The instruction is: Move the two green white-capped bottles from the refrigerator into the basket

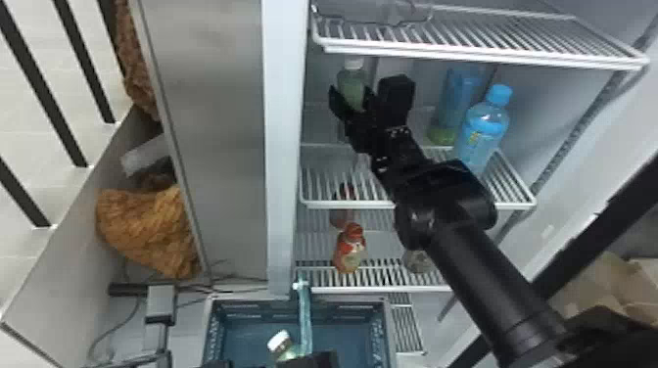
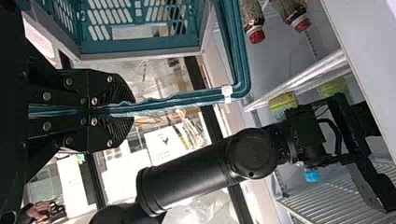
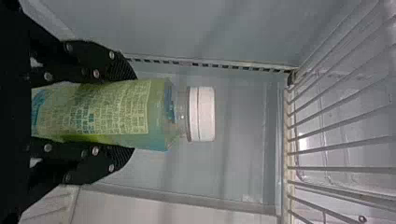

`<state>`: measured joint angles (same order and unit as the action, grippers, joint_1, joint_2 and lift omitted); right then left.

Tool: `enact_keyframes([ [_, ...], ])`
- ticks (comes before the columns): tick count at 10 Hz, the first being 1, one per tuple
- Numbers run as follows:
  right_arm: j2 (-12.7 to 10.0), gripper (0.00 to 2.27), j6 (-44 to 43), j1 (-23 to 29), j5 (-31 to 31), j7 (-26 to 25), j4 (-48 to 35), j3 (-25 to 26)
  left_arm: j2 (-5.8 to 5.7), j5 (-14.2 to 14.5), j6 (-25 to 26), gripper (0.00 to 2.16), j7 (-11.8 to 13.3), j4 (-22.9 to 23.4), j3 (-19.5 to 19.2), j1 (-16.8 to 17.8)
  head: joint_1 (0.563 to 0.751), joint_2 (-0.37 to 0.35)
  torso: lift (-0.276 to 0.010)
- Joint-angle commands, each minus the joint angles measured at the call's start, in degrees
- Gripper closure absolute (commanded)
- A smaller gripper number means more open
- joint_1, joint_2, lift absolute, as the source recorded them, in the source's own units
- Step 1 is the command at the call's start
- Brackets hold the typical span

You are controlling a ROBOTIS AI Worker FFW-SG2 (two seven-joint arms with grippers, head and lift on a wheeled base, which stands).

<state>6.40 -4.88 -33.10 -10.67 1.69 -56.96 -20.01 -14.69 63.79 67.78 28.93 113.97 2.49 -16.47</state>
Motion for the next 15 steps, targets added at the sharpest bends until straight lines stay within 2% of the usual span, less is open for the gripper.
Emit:
enact_keyframes([
  [1, 0.0, 0.89, -0.6, 1.3, 0.7, -0.8, -2.0, 0.0, -0.07, 0.1, 0.0, 1.2, 0.0, 0.0, -0.1, -0.3, 0.695, -0.137, -0.004],
  [7, 0.0, 0.89, -1.7, 7.6, 4.6, -1.2, -10.6, 3.3, -0.16, 0.3, 0.0, 1.2, 0.1, 0.0, -0.5, -1.2, 0.695, -0.14, -0.004],
  [15, 0.2, 0.89, 7.4, 24.7, 5.6, 3.1, -37.0, 10.5, 0.02, 0.5, -0.1, 1.2, 0.2, 0.4, -1.1, -2.2, 0.695, -0.17, -0.004],
])
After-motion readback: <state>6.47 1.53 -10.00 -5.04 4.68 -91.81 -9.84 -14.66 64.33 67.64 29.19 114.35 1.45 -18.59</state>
